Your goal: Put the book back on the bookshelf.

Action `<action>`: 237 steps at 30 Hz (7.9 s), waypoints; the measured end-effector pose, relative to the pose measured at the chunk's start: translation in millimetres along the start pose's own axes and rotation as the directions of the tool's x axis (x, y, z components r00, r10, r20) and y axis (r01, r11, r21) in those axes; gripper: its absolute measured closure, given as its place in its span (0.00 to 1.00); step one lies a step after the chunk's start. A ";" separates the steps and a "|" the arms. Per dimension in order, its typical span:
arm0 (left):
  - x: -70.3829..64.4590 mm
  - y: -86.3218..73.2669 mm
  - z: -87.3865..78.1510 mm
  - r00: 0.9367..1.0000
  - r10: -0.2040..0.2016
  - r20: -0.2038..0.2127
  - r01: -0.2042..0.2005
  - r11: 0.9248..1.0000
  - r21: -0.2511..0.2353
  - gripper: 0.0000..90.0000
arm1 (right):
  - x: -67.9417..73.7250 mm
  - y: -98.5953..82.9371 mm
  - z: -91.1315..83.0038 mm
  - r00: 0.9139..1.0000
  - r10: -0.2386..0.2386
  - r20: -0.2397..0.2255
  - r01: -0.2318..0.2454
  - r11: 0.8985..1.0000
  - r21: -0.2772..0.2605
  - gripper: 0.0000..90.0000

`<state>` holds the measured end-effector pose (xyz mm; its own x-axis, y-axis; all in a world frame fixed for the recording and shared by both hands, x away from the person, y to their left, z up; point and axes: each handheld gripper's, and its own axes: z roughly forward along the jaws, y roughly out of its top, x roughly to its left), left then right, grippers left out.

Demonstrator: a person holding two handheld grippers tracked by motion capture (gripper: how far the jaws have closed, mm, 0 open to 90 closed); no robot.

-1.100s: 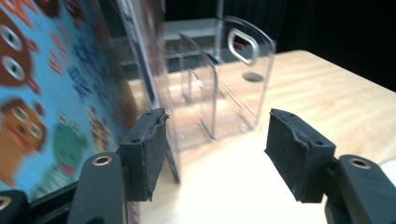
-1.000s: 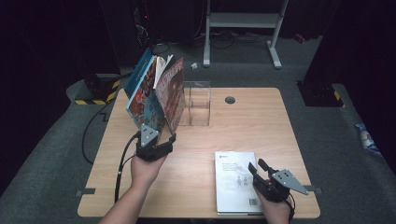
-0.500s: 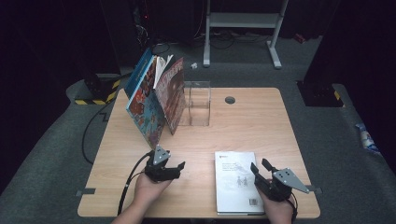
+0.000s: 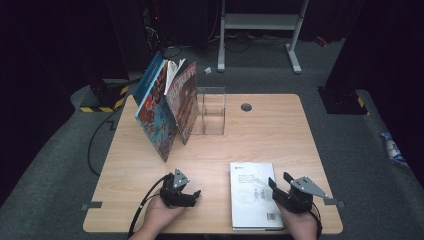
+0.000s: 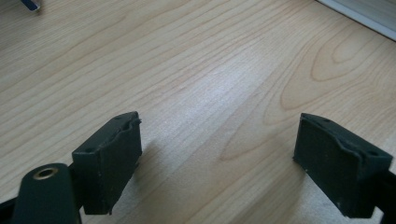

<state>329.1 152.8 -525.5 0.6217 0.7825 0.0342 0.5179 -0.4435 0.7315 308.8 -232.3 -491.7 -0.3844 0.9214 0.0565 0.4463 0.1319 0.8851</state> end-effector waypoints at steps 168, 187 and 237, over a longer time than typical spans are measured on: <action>-15.5 23.7 -24.0 0.972 0.134 0.193 -0.050 0.922 -0.385 0.53 | 51.7 9.6 75.6 0.871 0.316 -0.375 -0.201 0.928 0.315 0.16; -23.3 22.6 -32.8 0.970 0.207 0.129 -0.130 0.886 -0.445 0.54 | 44.1 7.3 85.2 0.801 0.401 -0.445 -0.248 0.898 0.363 0.08; -21.4 17.3 -26.5 0.973 0.156 0.168 -0.076 0.911 -0.405 0.54 | 43.6 10.0 69.1 0.810 0.359 -0.464 -0.249 0.927 0.282 0.20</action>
<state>309.2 140.0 -495.5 0.7845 0.6193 0.0331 0.1864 -0.2863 0.9398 352.3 -165.6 -512.3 -0.5264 0.6237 0.5778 0.7372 -0.0037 0.6756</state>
